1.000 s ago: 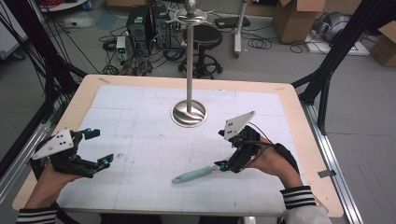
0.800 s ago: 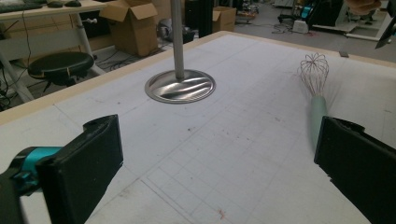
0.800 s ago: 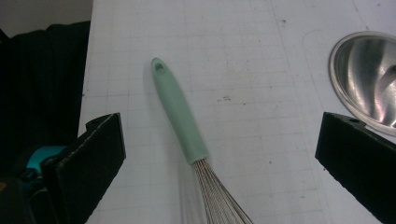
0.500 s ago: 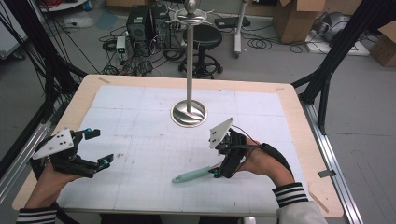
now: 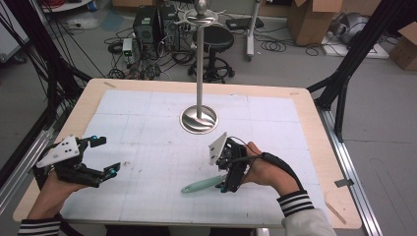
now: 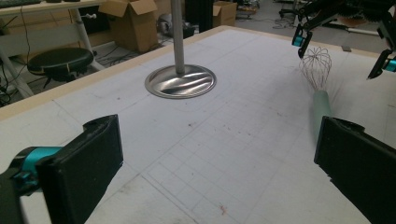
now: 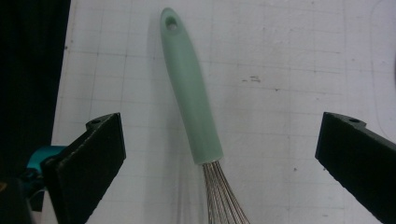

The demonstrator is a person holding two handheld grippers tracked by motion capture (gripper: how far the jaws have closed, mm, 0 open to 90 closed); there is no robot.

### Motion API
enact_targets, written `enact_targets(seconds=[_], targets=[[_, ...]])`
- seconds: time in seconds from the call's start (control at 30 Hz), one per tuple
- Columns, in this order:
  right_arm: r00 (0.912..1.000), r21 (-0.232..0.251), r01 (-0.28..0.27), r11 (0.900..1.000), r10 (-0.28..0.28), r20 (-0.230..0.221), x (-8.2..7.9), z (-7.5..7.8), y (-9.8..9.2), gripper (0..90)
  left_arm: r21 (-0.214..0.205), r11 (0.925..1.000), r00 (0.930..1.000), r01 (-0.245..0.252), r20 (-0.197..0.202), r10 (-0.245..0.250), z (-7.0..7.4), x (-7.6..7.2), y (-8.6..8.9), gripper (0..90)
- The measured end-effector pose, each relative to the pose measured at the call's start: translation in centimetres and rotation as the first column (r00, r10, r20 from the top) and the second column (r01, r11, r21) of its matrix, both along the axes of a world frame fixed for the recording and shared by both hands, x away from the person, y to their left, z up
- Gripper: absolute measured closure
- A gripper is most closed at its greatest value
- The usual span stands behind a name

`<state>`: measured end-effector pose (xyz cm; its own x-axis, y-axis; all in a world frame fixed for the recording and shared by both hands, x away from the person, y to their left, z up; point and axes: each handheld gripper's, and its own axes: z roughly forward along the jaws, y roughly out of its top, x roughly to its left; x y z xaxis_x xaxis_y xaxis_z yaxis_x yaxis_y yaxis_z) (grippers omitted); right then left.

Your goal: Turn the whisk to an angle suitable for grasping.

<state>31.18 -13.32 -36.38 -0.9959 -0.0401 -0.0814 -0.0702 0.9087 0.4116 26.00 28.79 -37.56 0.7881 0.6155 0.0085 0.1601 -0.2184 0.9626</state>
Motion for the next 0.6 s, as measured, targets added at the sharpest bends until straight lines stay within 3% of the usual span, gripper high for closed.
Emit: enact_targets(seconds=[0.17, 0.2, 0.53, 0.6], targets=[[0.9998, -0.044, -0.004, 0.9990, 0.005, 0.019, 0.0, -0.8, 0.6, 0.3, 0.000, 1.0000, 1.0000, 0.002, 0.000, -0.002, 0.0, 0.0, 0.0, 1.7], [0.9999, -0.048, -0.014, 0.9987, 0.014, 0.004, 0.1, -1.0, 0.7, 0.3, 0.001, 1.0000, 1.0000, 0.002, -0.001, -0.002, -0.1, 0.0, 0.0, 1.7], [0.9994, -0.100, -0.032, 0.9945, 0.034, 0.009, 0.1, -1.9, 1.3, 0.6, 0.000, 1.0000, 1.0000, -0.009, 0.000, 0.009, -0.1, 0.1, 0.0, 1.7], [0.9990, -0.118, -0.042, 0.9921, 0.043, 0.008, 0.2, -2.0, 1.4, 5.4, 0.002, 1.0000, 1.0000, -0.009, -0.002, 0.009, -0.1, 0.1, -0.1, 1.7]])
